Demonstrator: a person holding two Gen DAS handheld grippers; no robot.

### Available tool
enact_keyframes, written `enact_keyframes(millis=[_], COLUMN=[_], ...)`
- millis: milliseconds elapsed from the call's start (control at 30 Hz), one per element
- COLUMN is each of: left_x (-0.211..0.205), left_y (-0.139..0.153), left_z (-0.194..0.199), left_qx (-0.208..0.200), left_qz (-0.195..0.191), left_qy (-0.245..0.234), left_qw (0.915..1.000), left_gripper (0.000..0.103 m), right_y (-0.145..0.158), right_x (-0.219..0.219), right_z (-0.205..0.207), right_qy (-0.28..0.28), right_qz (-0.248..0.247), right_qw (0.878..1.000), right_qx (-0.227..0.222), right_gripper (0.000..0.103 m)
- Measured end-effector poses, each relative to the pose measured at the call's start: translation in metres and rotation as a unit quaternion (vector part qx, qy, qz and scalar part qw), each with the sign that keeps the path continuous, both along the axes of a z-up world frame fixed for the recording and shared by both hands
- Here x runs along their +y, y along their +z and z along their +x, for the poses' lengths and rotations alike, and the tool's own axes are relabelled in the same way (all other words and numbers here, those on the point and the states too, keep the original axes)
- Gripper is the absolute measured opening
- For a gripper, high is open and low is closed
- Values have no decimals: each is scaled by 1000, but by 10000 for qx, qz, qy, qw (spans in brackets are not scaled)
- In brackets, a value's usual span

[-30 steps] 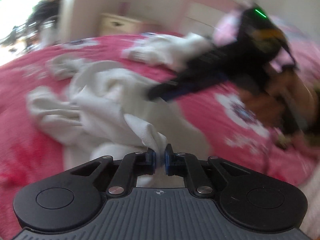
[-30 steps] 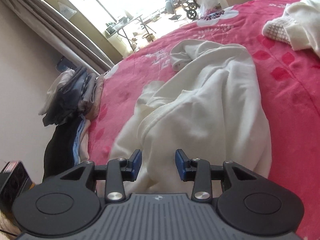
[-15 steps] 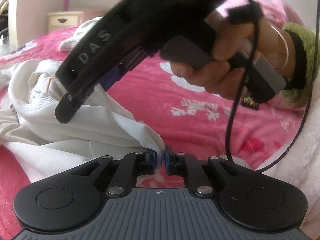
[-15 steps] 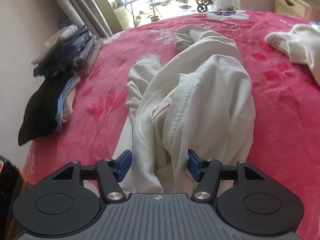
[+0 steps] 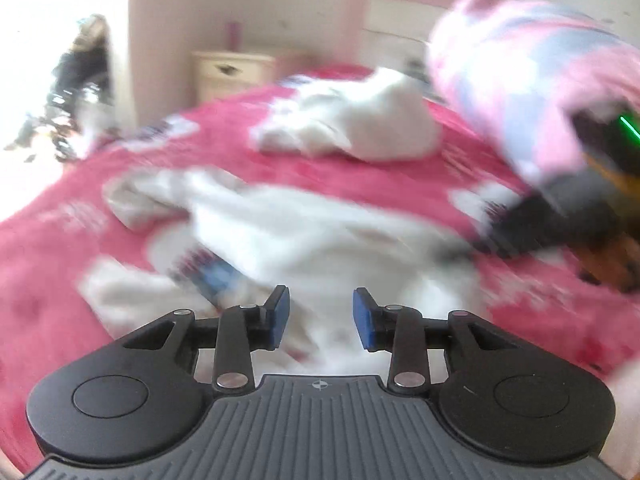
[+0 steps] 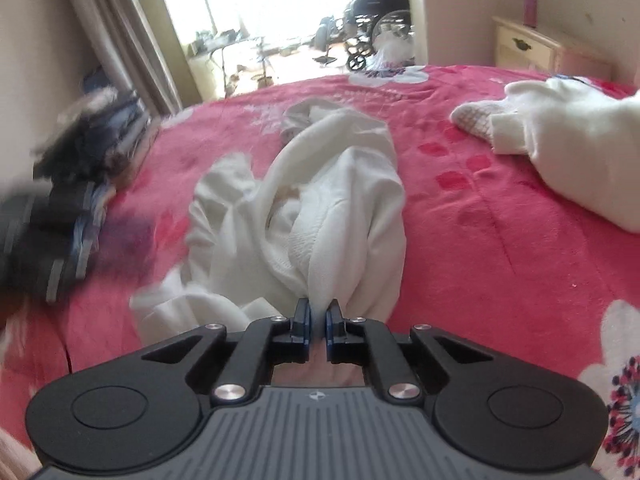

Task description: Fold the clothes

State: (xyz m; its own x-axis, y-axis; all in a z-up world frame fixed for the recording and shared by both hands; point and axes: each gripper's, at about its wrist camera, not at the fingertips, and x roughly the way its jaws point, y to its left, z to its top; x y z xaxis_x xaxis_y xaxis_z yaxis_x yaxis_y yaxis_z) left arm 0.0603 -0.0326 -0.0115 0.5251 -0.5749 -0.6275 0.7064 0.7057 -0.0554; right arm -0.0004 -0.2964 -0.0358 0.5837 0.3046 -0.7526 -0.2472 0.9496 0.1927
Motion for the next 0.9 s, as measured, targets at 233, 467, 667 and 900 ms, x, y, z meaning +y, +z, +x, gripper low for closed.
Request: enact_keyframes(millis=[233, 467, 667, 900], left_x=[-73, -85, -89, -103], left_y=[-11, -34, -27, -36], left_z=[40, 29, 26, 32], left_qx=[-227, -250, -347, -554], left_qz=[667, 1407, 1806, 1926], left_qy=[-983, -2091, -2483, -2145], left_qw=[9927, 9674, 9511, 9559], left_gripper=[39, 39, 39, 39], right_y=[-4, 4, 5, 17], right_x=[22, -5, -22, -20], right_z=[-18, -33, -30, -29], right_qy=[1121, 1052, 829, 1141], right_qz=[-117, 100, 606, 1049], right_qw=[9934, 9941, 9940, 9857], right_qx=[-230, -261, -375, -666], right_gripper=[8, 8, 8, 8])
